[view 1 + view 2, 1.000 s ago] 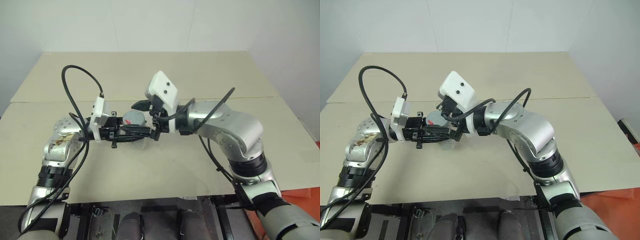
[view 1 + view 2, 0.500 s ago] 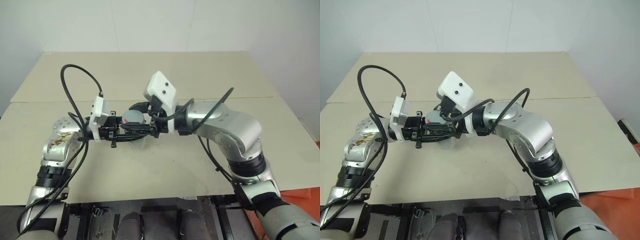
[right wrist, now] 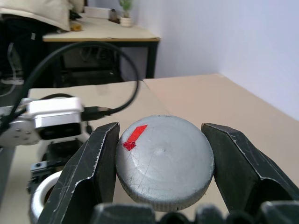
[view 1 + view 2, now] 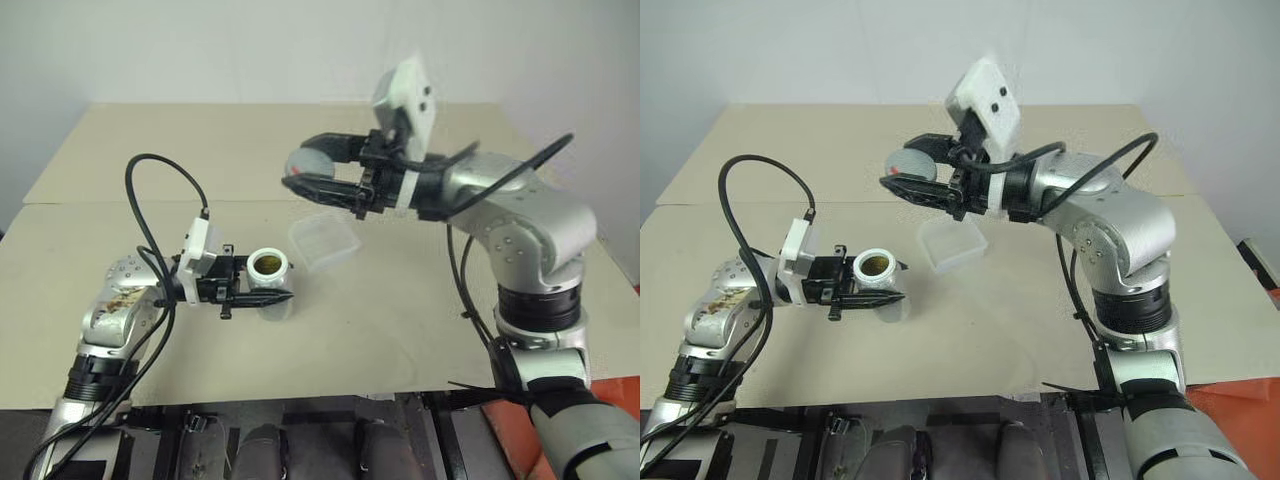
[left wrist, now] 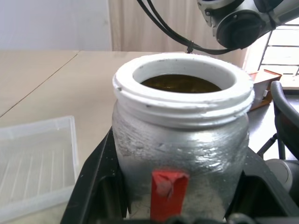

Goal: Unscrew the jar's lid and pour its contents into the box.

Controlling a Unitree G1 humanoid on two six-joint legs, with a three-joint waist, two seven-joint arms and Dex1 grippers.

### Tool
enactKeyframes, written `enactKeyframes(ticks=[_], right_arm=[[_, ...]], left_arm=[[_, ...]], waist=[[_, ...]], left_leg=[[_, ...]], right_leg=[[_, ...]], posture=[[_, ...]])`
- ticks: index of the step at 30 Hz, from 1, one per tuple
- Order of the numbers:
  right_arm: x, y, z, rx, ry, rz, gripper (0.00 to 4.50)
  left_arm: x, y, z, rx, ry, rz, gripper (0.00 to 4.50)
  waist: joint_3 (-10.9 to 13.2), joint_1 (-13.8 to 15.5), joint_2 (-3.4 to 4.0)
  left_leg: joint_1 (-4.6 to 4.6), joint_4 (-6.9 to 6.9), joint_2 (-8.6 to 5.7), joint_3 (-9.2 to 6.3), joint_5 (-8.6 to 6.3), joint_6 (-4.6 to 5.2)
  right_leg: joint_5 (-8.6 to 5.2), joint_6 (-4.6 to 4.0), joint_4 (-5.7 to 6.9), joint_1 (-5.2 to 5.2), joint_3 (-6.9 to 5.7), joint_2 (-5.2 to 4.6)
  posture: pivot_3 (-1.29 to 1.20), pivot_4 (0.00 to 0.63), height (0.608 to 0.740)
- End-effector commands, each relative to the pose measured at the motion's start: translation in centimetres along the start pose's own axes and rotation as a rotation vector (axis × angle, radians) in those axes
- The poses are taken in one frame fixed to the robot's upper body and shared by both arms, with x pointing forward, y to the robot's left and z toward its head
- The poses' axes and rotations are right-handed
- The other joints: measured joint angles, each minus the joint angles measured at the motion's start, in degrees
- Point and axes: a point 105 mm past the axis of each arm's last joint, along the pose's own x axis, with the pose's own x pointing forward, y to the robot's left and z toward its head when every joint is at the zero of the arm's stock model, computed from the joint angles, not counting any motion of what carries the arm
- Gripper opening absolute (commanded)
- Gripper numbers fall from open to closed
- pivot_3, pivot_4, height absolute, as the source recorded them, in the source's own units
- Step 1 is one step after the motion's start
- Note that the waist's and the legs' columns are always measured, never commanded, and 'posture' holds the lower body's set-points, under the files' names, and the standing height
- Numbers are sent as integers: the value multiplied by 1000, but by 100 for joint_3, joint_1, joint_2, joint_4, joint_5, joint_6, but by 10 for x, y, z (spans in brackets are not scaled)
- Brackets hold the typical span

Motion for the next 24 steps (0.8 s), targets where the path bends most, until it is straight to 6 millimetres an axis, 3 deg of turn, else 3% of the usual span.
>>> enactKeyframes(ticks=[1,9,16,20,23,24], right_arm=[[-12,-10,-1,-58,20,-70,2761],[-57,-44,-81,24,175,-443,2761],[-93,-42,-149,112,309,-627,2761],[-103,-41,-181,126,420,-670,2761],[-105,-42,-193,145,446,-689,2761],[-104,-38,-195,143,451,-666,3111]], left_arm=[[0,5,16,72,-11,9,1986],[-15,24,31,106,-36,164,1986],[-18,28,39,138,-44,221,1986],[-19,27,39,138,-42,225,1986],[-18,28,40,141,-41,233,1986],[-18,29,40,142,-40,234,1986]], waist=[[0,7,0],[0,25,-1],[0,22,-1],[0,12,-1],[0,2,-1],[0,3,-1]], left_leg=[[-1,1,-1,0,0,0],[-4,3,-2,0,0,0],[-1,3,-3,1,2,-4],[3,2,-3,1,2,-4],[7,2,-3,4,2,-4],[8,2,-3,4,3,-4]], right_leg=[[0,0,1,0,1,0],[0,0,-5,1,0,0],[0,1,-13,2,3,0],[0,1,-16,2,5,0],[-1,1,-15,2,10,0],[-1,1,-15,2,10,0]], posture=[[0,150,740],[0,150,740],[0,150,740],[0,150,740],[0,150,740],[0,150,740]])
